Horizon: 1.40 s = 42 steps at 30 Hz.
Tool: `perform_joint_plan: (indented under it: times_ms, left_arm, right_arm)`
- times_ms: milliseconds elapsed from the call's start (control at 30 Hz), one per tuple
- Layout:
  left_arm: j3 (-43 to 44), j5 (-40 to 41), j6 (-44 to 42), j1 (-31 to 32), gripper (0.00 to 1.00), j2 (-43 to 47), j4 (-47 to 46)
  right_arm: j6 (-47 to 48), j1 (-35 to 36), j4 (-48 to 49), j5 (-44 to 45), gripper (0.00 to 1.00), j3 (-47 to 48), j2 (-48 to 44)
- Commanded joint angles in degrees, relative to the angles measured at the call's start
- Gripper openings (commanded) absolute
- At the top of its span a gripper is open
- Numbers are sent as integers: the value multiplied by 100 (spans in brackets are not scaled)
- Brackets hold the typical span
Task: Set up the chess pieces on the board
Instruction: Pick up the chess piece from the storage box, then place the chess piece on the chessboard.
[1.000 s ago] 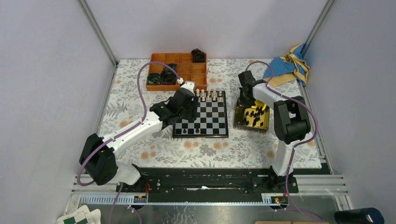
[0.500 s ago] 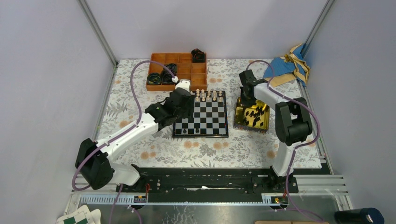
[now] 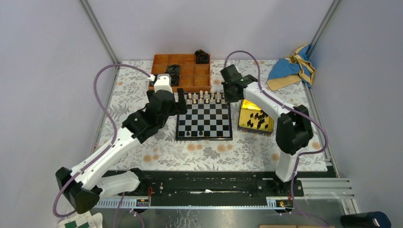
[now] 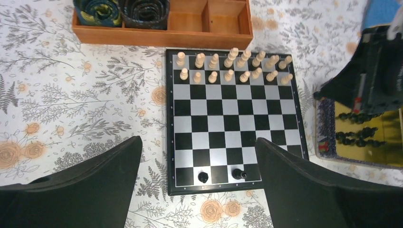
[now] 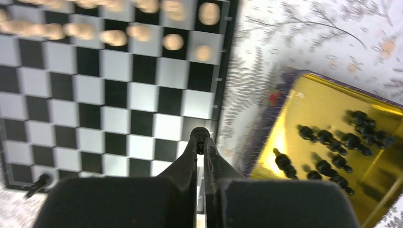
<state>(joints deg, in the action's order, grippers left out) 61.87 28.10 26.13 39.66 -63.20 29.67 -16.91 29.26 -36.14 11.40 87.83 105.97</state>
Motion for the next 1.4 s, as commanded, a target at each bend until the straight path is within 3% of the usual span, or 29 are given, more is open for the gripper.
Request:
perform_joint_plan:
  times_ms: [0, 633, 1367]
  left_arm:
    - [-142, 491, 183, -55, 98, 463, 47]
    - [-202, 695, 201, -64, 99, 1694, 369]
    - [-197, 713, 254, -66, 99, 1878, 496]
  right_arm:
    - [-47, 597, -400, 114, 0, 857, 287]
    - [-120, 2414, -1530, -146, 0, 4028, 2719]
    - [-168, 2912, -1769, -471, 0, 4625, 3483]
